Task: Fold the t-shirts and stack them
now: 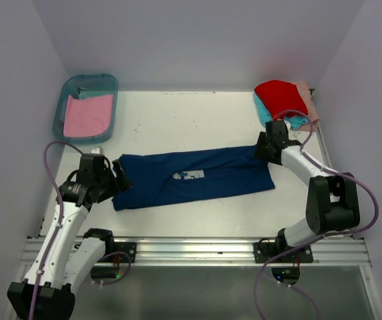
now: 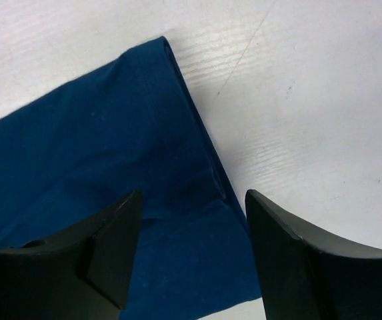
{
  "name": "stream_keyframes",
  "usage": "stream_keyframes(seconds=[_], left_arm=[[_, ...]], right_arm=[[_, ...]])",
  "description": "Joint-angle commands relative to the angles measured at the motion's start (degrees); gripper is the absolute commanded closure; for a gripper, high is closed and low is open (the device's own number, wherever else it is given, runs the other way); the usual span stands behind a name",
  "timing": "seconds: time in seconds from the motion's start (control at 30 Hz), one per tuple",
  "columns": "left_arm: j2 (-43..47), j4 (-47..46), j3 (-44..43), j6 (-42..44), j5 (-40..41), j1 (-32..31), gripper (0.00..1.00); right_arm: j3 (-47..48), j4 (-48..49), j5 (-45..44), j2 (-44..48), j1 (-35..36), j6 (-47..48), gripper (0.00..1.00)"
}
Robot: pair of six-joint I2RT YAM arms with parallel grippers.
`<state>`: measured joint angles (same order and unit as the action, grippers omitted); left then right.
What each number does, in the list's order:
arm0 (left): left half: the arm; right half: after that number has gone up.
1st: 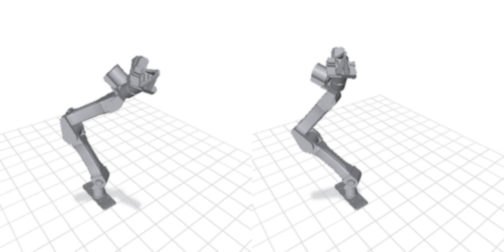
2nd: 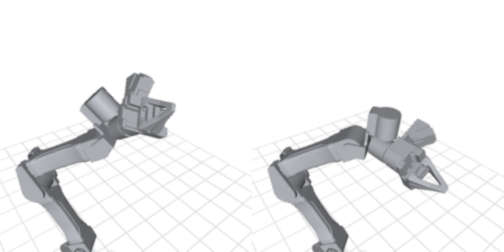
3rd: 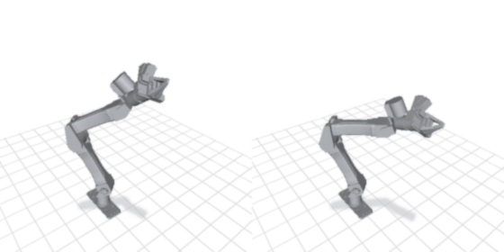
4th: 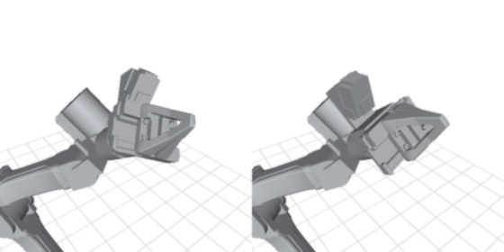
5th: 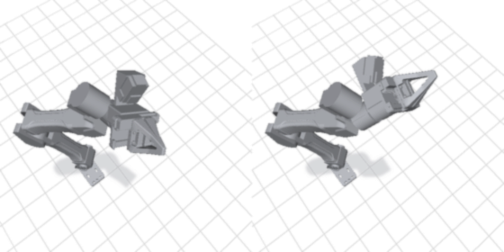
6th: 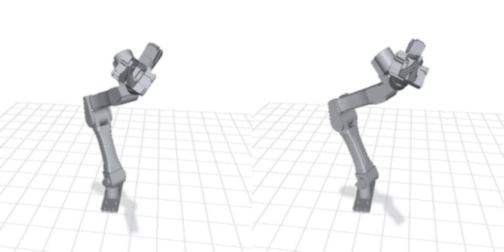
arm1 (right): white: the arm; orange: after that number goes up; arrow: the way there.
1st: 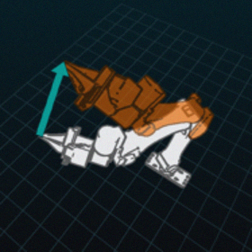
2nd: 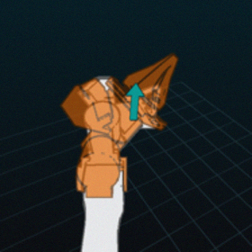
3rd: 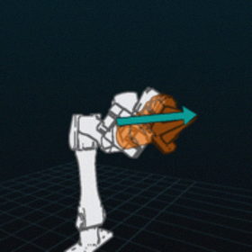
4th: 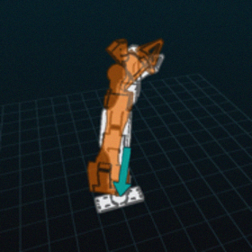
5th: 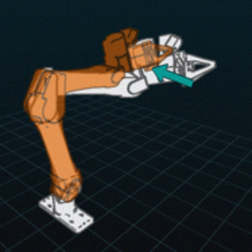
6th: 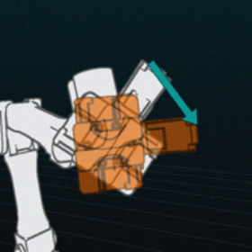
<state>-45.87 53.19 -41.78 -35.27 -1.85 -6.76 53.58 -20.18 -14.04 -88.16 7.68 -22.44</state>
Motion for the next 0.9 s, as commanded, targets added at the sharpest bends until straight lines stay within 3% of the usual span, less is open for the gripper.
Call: stream_keyframes(seconds=[0.0,0.13,0.2,0.23,0.3,0.33,0.37,0.4,0.63,0.87], left_arm=[[2.8,-8.0,-3.0,-2.4,4.7,0.4,0.16],[-1.9,-17.7,-1.5,-2.7,2.4,0.4,0.17],[-4.1,-25.9,0.1,-3.4,0.7,0.4,0.24],[-6.6,-29.4,1.9,-3.3,-1.5,0.4,0.38],[-9.4,-38.3,3.3,-4.8,-3.9,0.4,0.63],[-12.5,-41.1,4.2,-5.1,-5.4,0.3,0.86],[-14.2,-45.3,4.6,-6.3,-5.7,0.3,0.96],[-16.0,-46.2,4.7,-6.5,-5.8,0.3,1.00],[-28.6,-50.8,6.4,-6.9,-4.7,0.3,1.00],[-31.7,-51.5,8.9,-7.5,-6.1,0.3,1.00]], right_arm=[[3.3,0.1,-0.7,3.5,0.1,0.4,0.33],[4.5,3.4,0.2,2.0,0.1,0.3,0.37],[5.6,6.3,1.5,0.5,0.2,0.7,0.74],[6.2,6.8,2.9,-0.4,0.1,0.6,0.98],[7.5,9.6,5.2,-4.1,0.1,0.7,1.00],[8.4,9.6,6.0,-5.3,0.2,0.6,1.00],[9.2,9.5,8.4,-8.1,0.1,0.2,1.00],[10.3,9.5,9.5,-9.4,0.1,0.1,1.00],[8.7,10.5,13.9,-13.4,1.2,-1.6,1.00],[4.6,9.0,12.2,-11.4,3.0,-1.7,1.00]])
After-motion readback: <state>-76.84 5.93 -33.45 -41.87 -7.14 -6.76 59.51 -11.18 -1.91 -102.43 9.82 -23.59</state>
